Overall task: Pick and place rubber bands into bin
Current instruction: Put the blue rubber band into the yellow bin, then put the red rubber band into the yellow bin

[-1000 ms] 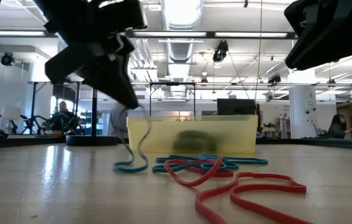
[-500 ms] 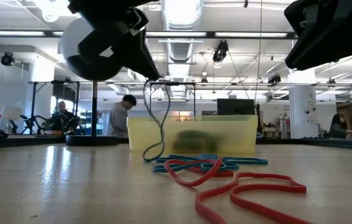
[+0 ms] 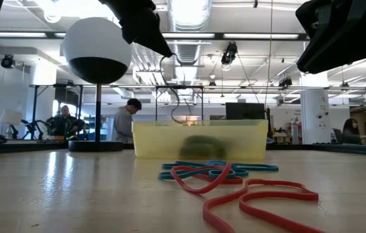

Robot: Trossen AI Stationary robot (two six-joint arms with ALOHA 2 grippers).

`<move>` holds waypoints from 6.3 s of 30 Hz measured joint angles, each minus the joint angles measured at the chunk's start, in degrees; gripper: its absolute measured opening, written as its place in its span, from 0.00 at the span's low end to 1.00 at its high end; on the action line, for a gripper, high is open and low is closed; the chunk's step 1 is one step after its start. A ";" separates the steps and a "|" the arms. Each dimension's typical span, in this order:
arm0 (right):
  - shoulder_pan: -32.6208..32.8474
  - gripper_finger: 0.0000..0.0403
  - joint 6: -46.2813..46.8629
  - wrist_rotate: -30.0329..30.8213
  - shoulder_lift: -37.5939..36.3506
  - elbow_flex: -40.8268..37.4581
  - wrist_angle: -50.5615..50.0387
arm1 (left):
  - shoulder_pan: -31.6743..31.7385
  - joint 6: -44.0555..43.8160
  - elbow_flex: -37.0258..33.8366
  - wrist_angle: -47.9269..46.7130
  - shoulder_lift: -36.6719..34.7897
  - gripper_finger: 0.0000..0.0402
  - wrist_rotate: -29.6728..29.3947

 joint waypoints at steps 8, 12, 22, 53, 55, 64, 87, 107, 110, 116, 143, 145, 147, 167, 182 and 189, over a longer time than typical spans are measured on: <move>0.00 0.14 0.00 -0.09 0.00 -0.26 -0.10 | 6.85 4.17 -0.15 7.21 -0.79 0.00 0.20; 0.00 0.14 0.00 -0.17 0.00 -0.31 -0.03 | 10.50 4.59 -0.34 9.84 -0.31 0.00 5.92; 0.00 0.14 0.02 -0.17 0.02 -0.39 -0.44 | 15.42 -0.52 -2.86 10.36 3.22 0.00 14.40; 0.00 0.14 -1.26 0.02 0.02 -0.42 0.96 | 14.86 2.32 -1.11 9.86 3.28 0.35 20.35; -0.05 0.14 -2.69 0.02 0.02 -0.42 2.09 | 13.72 3.34 -0.78 10.09 1.46 0.35 20.60; -2.58 0.14 -10.22 -2.65 0.07 -0.42 9.19 | 7.16 1.08 -2.55 5.50 -4.94 0.35 28.96; -12.53 0.14 -18.52 -32.84 6.52 -0.15 23.21 | -17.13 -15.00 -16.18 29.85 5.40 0.35 27.65; -12.50 0.14 -13.44 -29.79 8.36 -0.22 19.77 | -18.12 -15.40 -7.92 40.32 24.66 0.35 31.92; -12.48 0.14 -13.34 -29.75 7.98 -0.37 18.44 | -17.27 -17.18 -7.12 41.57 25.95 0.35 33.80; -12.48 0.14 -12.11 -29.59 7.72 -0.39 13.49 | -16.46 -19.28 -6.48 42.02 26.76 0.35 34.09; -12.48 0.14 -7.45 -23.58 5.73 -0.39 5.07 | -13.86 -20.31 -4.81 46.42 31.14 0.19 39.99; -12.48 0.14 -7.45 -23.58 5.73 -0.41 5.07 | -13.76 -19.62 -4.81 46.42 31.14 0.10 39.88; -12.48 0.14 -7.45 -23.58 5.73 -0.39 5.07 | -13.71 -18.39 -4.81 46.42 31.14 0.03 39.57; -12.48 0.14 -7.48 -23.61 5.73 -0.57 4.85 | -10.61 -1.59 -5.93 29.13 8.98 0.00 28.02; -12.48 0.14 -7.63 -23.62 5.73 -0.59 4.96 | 8.97 9.95 -7.13 26.62 -2.99 0.00 29.82; -12.48 0.14 -7.63 -23.63 5.73 -0.59 5.04 | 19.04 7.55 -7.32 26.80 1.43 0.00 37.77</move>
